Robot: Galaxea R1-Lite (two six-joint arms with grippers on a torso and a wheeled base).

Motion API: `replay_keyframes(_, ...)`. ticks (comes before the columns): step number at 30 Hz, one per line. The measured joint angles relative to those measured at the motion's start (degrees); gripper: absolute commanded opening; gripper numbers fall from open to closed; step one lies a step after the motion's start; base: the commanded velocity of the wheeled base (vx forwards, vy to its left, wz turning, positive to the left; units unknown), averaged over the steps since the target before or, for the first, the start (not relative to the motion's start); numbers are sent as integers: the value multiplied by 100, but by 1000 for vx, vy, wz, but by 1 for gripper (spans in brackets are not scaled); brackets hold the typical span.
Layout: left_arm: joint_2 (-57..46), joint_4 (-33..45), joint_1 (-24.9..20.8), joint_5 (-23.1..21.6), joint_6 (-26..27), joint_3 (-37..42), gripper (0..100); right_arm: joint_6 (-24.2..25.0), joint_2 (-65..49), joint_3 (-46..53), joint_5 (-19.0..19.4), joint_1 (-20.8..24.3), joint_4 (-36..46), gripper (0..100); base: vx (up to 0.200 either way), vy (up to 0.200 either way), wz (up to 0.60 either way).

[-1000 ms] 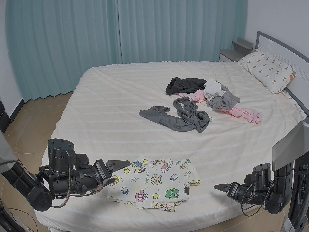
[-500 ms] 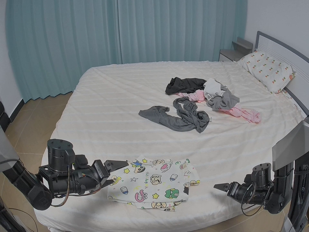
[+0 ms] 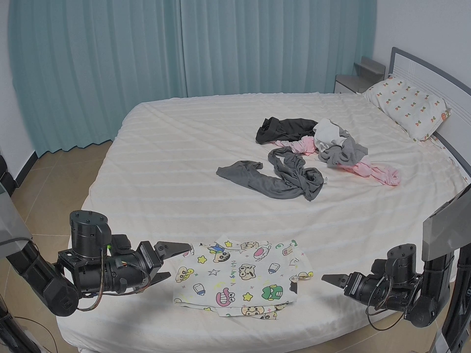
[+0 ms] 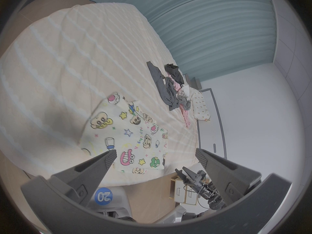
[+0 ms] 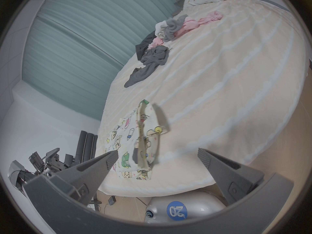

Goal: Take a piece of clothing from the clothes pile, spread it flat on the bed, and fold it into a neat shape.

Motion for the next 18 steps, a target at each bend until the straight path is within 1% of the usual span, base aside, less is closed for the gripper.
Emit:
replay_keyframes(1,9,-2,11,0,0,0,100,-6,-11,0,-24,33,2,100,0,200,0)
replay_keyframes(6,72,-45,33,-61,0,23,100,-150,-22,-204,-52,140,2,100,0,0,0)
replay_keyframes(9,144,-279,51,-263,10,108,100,-277,32,-356,-38,160,-2,100,0,0,0)
replay_keyframes(14,334,-1284,129,-775,49,458,100,-361,391,-466,-20,173,-2,100,0,0,0)
replay_keyframes(18,601,-2064,182,-934,71,717,100,-446,657,-538,-7,169,0,100,0,0,0)
